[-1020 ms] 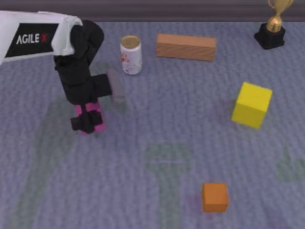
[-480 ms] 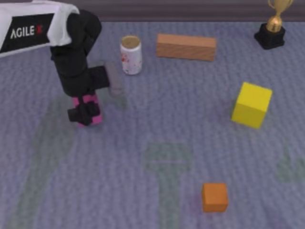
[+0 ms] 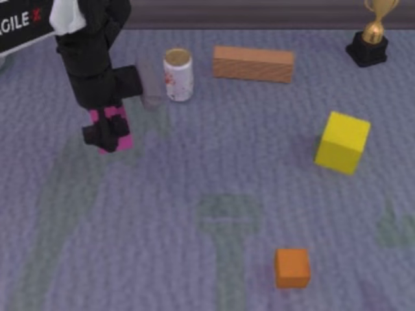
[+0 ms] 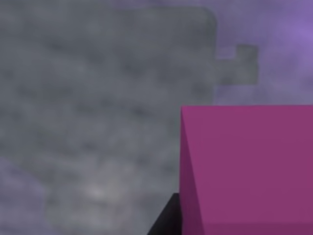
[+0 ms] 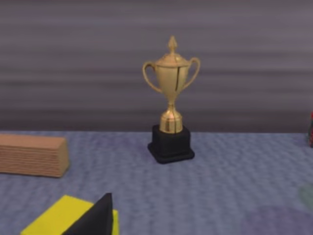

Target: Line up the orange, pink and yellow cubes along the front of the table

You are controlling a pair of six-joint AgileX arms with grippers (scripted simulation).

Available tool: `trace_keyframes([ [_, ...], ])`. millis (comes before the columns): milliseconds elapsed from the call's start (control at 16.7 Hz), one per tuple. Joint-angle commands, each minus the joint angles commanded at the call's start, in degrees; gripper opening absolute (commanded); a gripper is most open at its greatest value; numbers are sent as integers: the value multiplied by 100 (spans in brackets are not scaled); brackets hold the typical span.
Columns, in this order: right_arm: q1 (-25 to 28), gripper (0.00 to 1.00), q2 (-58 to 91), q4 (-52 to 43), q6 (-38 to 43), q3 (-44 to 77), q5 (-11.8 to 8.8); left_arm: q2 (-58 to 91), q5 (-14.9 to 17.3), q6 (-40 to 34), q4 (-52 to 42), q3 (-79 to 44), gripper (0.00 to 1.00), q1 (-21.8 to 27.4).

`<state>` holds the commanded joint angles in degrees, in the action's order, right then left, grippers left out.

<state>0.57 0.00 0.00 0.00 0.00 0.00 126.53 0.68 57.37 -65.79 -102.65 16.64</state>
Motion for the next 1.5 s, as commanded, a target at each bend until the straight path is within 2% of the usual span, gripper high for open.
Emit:
trace_keyframes([
  [180,0,100,0,0,0,0,0,-11,-4,-40,21,50,0,121],
  [300,0,100,0,0,0,0,0,-140,-8,-226,47,201,0,443],
  [480,0,100,0,0,0,0,0,-482,-12,-690,118,616,0,1270],
  [720,0,100,0,0,0,0,0,-1012,-5,-1383,216,1290,0,2711],
  [900,0,100,0,0,0,0,0,-1355,-10,-1791,305,1666,0,3414],
  [1020,0,100,0,0,0,0,0,-1465,-15,-1911,340,1772,0,3577],
  [1320,0,100,0,0,0,0,0,-1435,-11,-1901,348,1768,0,3559],
  [1500,0,100,0,0,0,0,0,-1288,-16,-1938,728,1992,0,3546],
])
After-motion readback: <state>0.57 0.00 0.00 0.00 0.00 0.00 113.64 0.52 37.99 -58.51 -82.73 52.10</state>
